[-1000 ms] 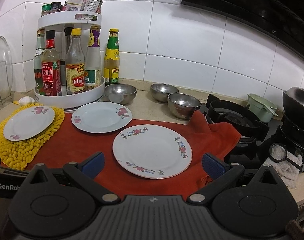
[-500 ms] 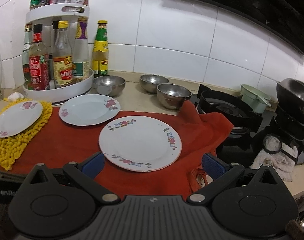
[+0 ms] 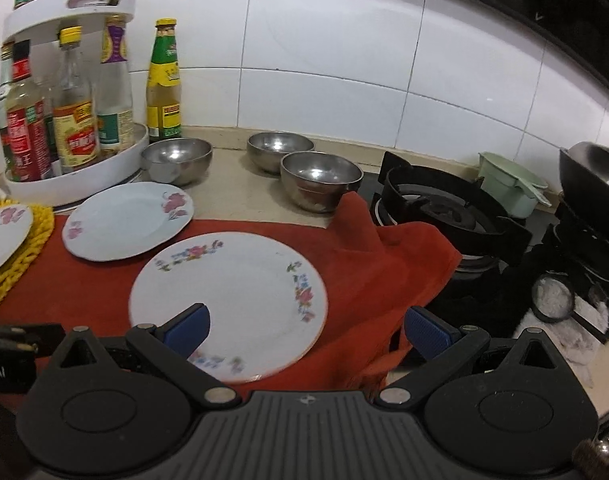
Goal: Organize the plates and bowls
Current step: 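Move both grippers toward the flowered plate in the middle of the towel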
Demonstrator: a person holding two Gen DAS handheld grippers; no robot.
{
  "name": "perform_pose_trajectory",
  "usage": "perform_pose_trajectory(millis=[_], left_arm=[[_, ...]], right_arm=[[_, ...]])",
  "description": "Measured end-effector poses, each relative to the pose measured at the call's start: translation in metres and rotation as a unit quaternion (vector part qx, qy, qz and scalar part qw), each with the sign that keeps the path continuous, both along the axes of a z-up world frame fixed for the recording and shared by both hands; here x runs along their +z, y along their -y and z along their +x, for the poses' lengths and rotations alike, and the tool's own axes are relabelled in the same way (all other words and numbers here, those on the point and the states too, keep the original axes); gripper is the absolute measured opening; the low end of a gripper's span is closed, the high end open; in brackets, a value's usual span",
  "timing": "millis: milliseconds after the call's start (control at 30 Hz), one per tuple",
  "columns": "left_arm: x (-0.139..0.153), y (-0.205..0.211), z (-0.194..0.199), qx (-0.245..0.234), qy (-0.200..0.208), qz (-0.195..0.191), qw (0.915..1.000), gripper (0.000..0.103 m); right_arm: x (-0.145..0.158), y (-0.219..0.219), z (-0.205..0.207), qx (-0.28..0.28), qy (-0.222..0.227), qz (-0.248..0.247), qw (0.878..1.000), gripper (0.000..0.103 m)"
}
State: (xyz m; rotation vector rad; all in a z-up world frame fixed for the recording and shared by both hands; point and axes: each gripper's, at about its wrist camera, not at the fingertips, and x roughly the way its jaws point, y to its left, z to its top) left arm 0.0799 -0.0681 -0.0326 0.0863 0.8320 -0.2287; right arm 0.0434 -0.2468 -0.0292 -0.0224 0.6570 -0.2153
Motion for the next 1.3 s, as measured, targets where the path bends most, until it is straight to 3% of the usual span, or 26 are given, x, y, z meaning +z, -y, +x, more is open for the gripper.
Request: perform_pose_trajectory(millis=[167, 300, 433, 633, 767, 967, 1033, 1100, 1300], left_arm=[[-0.008, 0.027, 0.025, -0.03, -0.008, 0.005, 0.9995, 0.101], [-0.016, 0.041, 0.043, -0.036, -0.021, 0.002, 0.9991, 0.101], [-0.022, 0.05, 0.059, -0.036, -0.035, -0.007, 0.9987, 0.101], [-0.037, 0.057, 0.076, -0.031, -0.073, -0.019, 0.9967, 0.094], [-0.041, 0.058, 0.085, -0.023, -0.089, -0.032, 0.9952, 0.085], [-0.043, 0.066, 0.089, -0.022, -0.094, -0.028, 0.995, 0.092], [-0.043, 0.069, 0.089, -0.024, -0.092, -0.024, 0.9952, 0.091], [-0.042, 0.071, 0.089, -0.033, -0.096, -0.033, 0.9943, 0.081], [-0.039, 0.076, 0.084, -0.057, -0.113, -0.025, 0.9917, 0.085]], right_arm=[[-0.005, 0.02, 0.03, 0.019, -0.016, 0.006, 1.0, 0.099], [-0.013, 0.034, 0.051, 0.051, -0.038, 0.037, 0.997, 0.092], [-0.018, 0.045, 0.069, 0.096, -0.053, 0.074, 0.991, 0.075], [-0.031, 0.058, 0.09, 0.153, -0.088, 0.102, 0.979, 0.064], [-0.041, 0.067, 0.102, 0.176, -0.11, 0.135, 0.969, 0.062], [-0.045, 0.08, 0.112, 0.212, -0.124, 0.163, 0.956, 0.061], [-0.047, 0.082, 0.114, 0.219, -0.124, 0.17, 0.953, 0.061], [-0.047, 0.084, 0.114, 0.218, -0.122, 0.182, 0.951, 0.061], [-0.044, 0.091, 0.112, 0.238, -0.144, 0.209, 0.937, 0.061]])
